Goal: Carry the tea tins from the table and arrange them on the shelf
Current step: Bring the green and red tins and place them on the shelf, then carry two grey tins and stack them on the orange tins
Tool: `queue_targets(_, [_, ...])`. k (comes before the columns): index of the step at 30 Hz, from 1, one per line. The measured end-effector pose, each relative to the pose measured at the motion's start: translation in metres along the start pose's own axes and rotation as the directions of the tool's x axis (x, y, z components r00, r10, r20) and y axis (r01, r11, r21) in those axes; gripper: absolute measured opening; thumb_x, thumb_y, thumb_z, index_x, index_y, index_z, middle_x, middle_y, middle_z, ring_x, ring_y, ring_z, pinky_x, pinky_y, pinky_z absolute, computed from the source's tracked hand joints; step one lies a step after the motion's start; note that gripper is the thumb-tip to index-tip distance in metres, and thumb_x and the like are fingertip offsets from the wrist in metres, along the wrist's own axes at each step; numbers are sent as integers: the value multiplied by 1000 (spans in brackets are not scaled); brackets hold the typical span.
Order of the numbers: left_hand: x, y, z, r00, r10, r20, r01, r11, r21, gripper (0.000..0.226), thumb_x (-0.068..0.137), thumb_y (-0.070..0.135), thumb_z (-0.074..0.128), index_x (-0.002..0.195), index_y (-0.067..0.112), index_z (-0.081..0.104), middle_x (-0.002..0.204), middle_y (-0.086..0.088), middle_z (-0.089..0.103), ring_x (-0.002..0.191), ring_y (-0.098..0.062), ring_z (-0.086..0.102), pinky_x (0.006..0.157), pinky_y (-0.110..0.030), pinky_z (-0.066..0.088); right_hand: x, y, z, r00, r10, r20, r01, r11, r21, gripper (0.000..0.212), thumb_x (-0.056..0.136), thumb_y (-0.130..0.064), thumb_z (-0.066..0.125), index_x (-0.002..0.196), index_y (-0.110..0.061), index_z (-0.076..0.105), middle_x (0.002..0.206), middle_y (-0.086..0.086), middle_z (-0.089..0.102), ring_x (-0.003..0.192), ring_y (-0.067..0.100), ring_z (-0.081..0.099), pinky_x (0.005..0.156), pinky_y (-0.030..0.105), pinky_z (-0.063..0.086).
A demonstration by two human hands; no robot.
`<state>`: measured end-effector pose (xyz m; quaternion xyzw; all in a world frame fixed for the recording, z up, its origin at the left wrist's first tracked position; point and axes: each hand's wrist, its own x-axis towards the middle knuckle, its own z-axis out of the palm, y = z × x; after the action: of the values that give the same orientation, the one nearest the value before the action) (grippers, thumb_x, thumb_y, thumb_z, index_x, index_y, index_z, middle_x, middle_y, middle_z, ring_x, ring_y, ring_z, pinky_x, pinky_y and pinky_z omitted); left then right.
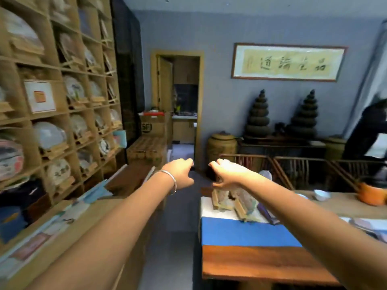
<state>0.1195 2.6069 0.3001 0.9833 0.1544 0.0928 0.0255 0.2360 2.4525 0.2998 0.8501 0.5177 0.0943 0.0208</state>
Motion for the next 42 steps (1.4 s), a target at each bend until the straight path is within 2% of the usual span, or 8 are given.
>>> queue_targets(5, [72, 124, 44, 986, 159, 55, -153, 983, -98, 51, 85, 32, 61, 131, 15, 46, 121, -10, 57, 107, -27, 58, 86, -36, 50, -77, 125, 15, 979, 193, 58, -195, 980, 34, 74, 89, -46, 56, 147, -11, 26, 136, 15, 43, 126, 31, 44, 101, 42, 43])
queue_targets(9, [119, 213, 77, 945, 288, 156, -271, 955, -123, 58, 86, 30, 60, 136, 11, 40, 129, -14, 54, 114, -31, 55, 92, -37, 49, -132, 208, 28, 926, 358, 122, -361, 932, 5, 71, 90, -47, 55, 144, -9, 29, 135, 15, 44, 124, 32, 45, 100, 42, 43])
queue_targets(13, [164, 287, 104, 875, 431, 220, -410, 902, -135, 54, 85, 32, 61, 131, 9, 43, 128, -16, 54, 116, -33, 53, 94, -39, 47, -175, 274, 44, 852, 493, 178, -500, 866, -3, 64, 91, -45, 53, 139, -9, 33, 134, 15, 44, 121, 32, 46, 98, 44, 44])
queue_targets(19, [239, 382, 142, 766, 599, 233, -571, 801, -181, 46, 86, 35, 58, 126, 15, 45, 124, -10, 56, 109, -29, 56, 81, -34, 45, -214, 362, 72, 740, 638, 213, -645, 763, -47, 65, 92, -45, 53, 141, -7, 32, 135, 16, 46, 119, 31, 47, 97, 43, 45])
queue_targets(26, [322, 482, 191, 654, 683, 325, -666, 724, -182, 56, 83, 37, 61, 132, 17, 42, 131, -8, 53, 114, -27, 54, 95, -39, 48, -257, 455, 94, 547, 789, 281, -808, 585, -70, 59, 92, -45, 53, 134, -6, 38, 127, 16, 48, 114, 30, 48, 92, 38, 45])
queue_targets(32, [352, 546, 235, 546, 762, 347, -761, 625, -175, 48, 83, 34, 62, 124, 14, 48, 117, -10, 58, 95, -26, 55, 69, -30, 41, -290, 511, 128, 426, 833, 354, -871, 483, -87, 59, 94, -43, 51, 136, -4, 35, 127, 18, 47, 116, 33, 48, 96, 43, 43])
queue_targets(37, [382, 597, 272, 518, 760, 394, -761, 619, -194, 52, 79, 34, 61, 126, 16, 46, 119, -11, 58, 103, -28, 57, 83, -39, 51, -303, 569, 164, 411, 817, 403, -876, 477, -75, 62, 94, -43, 51, 139, -5, 31, 129, 19, 45, 118, 33, 46, 97, 42, 43])
queue_targets(42, [419, 644, 313, 542, 726, 422, -728, 657, -196, 53, 78, 38, 61, 124, 15, 46, 122, -10, 59, 104, -29, 58, 87, -43, 52, -309, 636, 208, 445, 774, 452, -859, 511, -29, 67, 93, -43, 51, 143, -4, 28, 130, 19, 45, 118, 33, 46, 97, 44, 44])
